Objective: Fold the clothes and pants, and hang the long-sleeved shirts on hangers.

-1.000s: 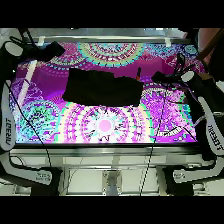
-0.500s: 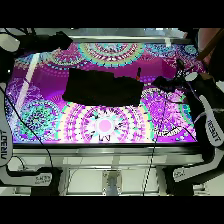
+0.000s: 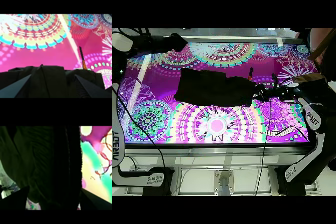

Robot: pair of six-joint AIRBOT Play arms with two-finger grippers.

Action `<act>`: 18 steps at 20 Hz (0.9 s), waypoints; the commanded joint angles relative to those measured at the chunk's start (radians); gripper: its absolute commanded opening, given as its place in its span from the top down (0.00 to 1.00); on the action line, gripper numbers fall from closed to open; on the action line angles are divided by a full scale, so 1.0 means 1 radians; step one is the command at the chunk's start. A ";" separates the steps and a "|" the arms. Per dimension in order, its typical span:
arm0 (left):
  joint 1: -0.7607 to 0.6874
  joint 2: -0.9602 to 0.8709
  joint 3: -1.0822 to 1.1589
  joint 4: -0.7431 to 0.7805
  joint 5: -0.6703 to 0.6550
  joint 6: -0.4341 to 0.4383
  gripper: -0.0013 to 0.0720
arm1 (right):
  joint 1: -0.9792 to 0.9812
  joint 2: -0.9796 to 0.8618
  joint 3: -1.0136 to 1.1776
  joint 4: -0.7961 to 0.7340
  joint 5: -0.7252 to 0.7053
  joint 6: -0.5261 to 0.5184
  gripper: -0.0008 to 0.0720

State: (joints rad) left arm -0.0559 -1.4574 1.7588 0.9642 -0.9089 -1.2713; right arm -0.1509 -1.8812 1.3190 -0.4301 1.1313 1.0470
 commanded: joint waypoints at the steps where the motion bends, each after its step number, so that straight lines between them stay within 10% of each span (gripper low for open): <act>1: 0.000 0.001 0.001 0.000 -0.024 0.000 0.15 | 0.020 -0.011 0.001 -0.012 -0.077 0.056 0.00; 12: 0.000 0.001 0.001 0.000 -0.062 0.001 0.15 | 0.135 -0.012 0.004 -0.011 -0.213 0.124 0.08; 14: 0.000 -0.001 0.001 0.000 -0.069 0.001 0.15 | 0.146 -0.012 0.014 -0.011 -0.210 0.117 0.40; 16: 0.000 -0.001 0.001 0.000 -0.077 0.001 0.15 | 0.150 -0.012 0.039 -0.011 -0.215 0.110 0.91; 18: 0.000 -0.001 0.001 0.002 -0.092 0.001 0.15 | 0.141 -0.011 0.091 -0.011 -0.208 0.111 0.93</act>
State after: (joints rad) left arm -0.0563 -1.4582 1.7588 0.9646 -0.9848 -1.2709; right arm -0.0101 -1.8938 1.3632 -0.4469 0.9264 1.1595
